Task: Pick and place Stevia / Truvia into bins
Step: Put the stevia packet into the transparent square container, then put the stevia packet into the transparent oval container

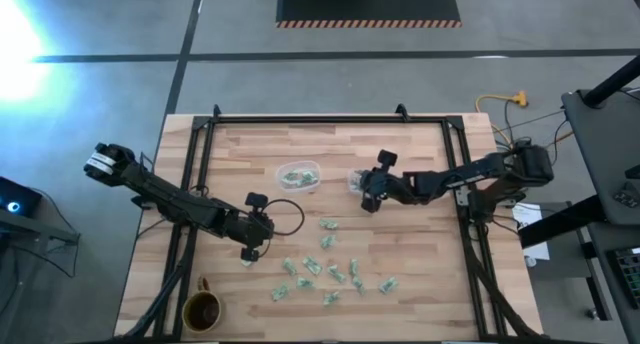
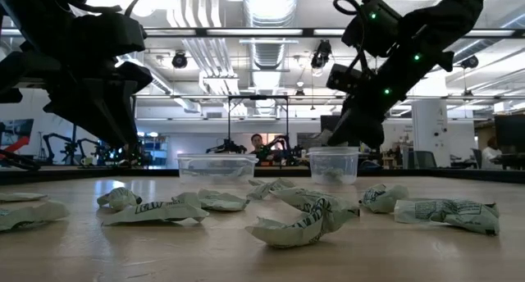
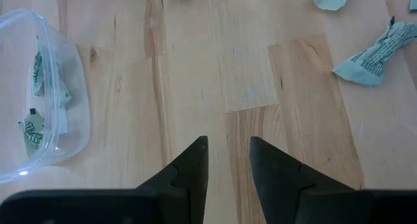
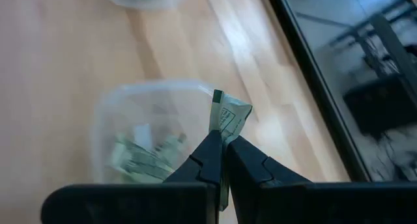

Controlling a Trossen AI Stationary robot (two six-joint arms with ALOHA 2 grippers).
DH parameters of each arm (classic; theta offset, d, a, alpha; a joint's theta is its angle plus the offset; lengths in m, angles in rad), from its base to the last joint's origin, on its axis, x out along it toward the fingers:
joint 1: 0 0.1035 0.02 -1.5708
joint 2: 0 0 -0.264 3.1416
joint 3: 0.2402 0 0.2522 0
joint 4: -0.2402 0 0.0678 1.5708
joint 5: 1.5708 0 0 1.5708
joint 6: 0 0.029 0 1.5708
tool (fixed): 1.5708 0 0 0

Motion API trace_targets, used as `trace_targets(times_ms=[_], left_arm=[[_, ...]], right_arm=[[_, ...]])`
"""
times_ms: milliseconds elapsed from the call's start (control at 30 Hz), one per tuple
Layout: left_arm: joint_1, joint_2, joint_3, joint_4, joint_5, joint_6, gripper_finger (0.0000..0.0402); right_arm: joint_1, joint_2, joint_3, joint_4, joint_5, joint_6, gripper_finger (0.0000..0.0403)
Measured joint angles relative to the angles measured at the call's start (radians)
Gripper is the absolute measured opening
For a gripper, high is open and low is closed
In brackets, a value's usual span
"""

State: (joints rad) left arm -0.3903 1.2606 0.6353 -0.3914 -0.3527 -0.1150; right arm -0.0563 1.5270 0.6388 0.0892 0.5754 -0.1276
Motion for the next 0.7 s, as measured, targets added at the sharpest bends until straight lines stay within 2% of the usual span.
trace_targets(times_ms=[133,467,700], left_arm=[[0.0,0.0,0.0,0.0,0.0,0.0,0.0096],[0.0,0.0,0.0,0.003,0.0,0.0,0.0096],[0.0,0.0,0.0,0.008,0.0,-0.001,0.0096]], right_arm=[[0.0,0.011,0.002,0.03,-0.009,-0.019,0.0024],[0.001,-0.02,0.004,0.02,-0.009,-0.024,0.0091],[0.008,-0.042,0.004,-0.026,-0.008,-0.03,0.0112]])
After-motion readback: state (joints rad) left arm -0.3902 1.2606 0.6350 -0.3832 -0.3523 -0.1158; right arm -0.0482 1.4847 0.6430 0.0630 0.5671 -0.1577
